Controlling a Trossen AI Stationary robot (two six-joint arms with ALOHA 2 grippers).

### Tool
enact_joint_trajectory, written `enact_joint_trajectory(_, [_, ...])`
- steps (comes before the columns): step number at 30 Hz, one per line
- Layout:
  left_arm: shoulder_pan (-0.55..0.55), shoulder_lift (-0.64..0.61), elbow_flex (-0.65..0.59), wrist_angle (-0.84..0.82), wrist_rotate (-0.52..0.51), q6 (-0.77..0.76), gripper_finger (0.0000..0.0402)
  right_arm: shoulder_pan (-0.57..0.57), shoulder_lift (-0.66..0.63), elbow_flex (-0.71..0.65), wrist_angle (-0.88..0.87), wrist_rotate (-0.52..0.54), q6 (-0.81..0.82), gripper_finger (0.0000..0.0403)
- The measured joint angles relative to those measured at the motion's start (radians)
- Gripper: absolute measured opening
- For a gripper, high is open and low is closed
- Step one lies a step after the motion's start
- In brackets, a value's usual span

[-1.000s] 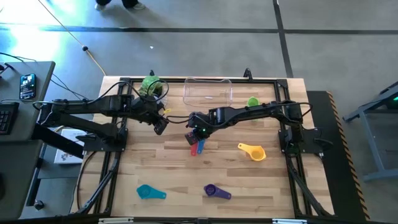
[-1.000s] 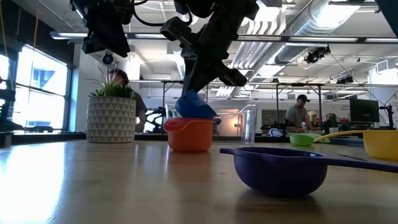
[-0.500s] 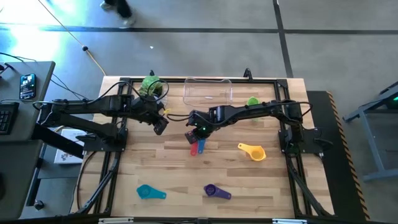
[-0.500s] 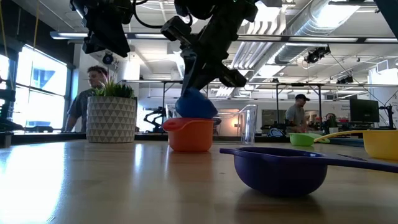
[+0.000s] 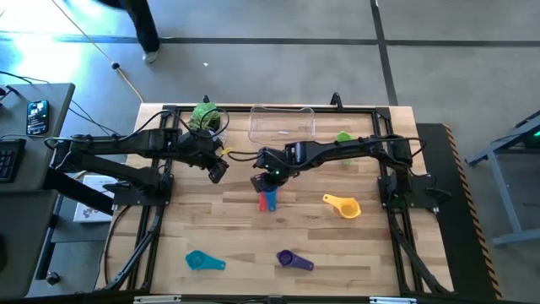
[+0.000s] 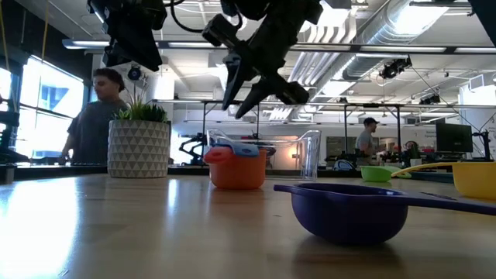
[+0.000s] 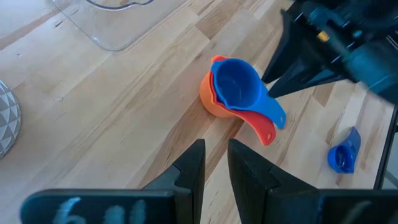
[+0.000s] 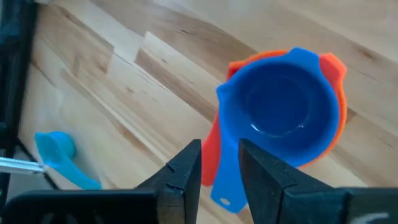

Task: Nest measuring cups in basket
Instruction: Stack the blue measuring cup on top of the red measuring cup

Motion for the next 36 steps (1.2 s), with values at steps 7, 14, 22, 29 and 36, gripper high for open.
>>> enact_joint_trajectory(7, [0.0,0.0,0.0,0.0,0.0,0.023,0.006,0.06,-0.045,0.0,-0.149,0.055,0.062,0.0098])
enact_joint_trajectory(14, [-0.008,0.0,0.0,-0.001,0.0,0.053,0.006,0.15,-0.033,0.0,-0.264,0.171,0.183,0.0098])
enact_joint_trajectory(22, [-0.009,0.0,0.0,-0.001,0.0,0.071,0.006,0.185,0.015,-0.04,-0.243,0.231,0.283,0.0098])
enact_joint_trajectory(29, [-0.009,0.0,0.0,-0.002,0.001,0.071,0.006,0.187,0.056,-0.05,-0.211,0.226,0.307,0.0099])
enact_joint_trajectory(36, [-0.009,0.0,0.0,-0.002,0.001,0.071,0.006,0.184,0.084,-0.05,-0.16,0.212,0.299,0.0099])
